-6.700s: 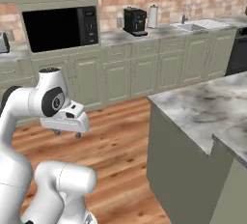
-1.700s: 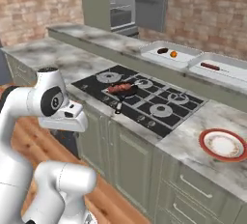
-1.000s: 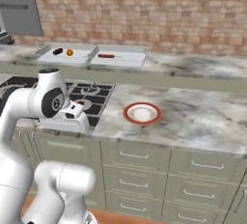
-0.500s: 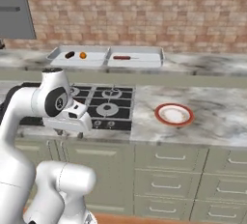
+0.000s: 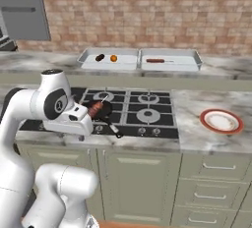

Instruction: Place the cold items (sweet potato and tangerine) from the fridge in one tupperware on the dining counter. Place the warm items (kebab skewer and hot dog) in the stove area in another tupperware.

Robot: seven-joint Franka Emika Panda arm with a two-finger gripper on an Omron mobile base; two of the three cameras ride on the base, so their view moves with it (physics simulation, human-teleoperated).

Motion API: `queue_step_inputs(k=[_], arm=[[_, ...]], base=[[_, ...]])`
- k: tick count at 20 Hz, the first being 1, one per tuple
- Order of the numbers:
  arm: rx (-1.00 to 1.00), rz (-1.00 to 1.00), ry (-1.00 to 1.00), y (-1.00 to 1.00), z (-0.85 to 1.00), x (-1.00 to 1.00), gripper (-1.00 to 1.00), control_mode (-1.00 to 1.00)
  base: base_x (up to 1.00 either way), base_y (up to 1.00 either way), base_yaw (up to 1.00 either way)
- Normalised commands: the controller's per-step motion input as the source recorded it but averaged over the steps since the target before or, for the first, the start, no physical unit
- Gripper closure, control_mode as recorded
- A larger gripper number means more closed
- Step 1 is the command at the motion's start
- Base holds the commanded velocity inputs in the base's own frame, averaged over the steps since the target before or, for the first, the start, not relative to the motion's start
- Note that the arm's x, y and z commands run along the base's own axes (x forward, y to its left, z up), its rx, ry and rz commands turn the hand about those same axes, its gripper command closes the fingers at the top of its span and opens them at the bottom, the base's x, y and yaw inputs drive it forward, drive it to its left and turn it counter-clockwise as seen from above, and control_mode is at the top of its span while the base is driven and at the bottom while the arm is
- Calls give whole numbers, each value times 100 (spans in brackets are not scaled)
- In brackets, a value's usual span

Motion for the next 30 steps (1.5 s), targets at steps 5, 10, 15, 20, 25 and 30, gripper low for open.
queue_step_inputs(k=[5,10,15,20,25,30], arm=[[0,0,0,0,0,0,-100,100],[0,0,0,0,0,0,-100,100],[0,0,0,0,0,0,-100,100],[0,0,0,0,0,11,-100,-100],[0,0,1,0,1,86,-100,-100],[0,1,13,-5,0,100,-100,-100]], base=[[64,59,-20],[14,41,-12],[0,5,0],[12,5,0],[0,0,0],[0,0,0]])
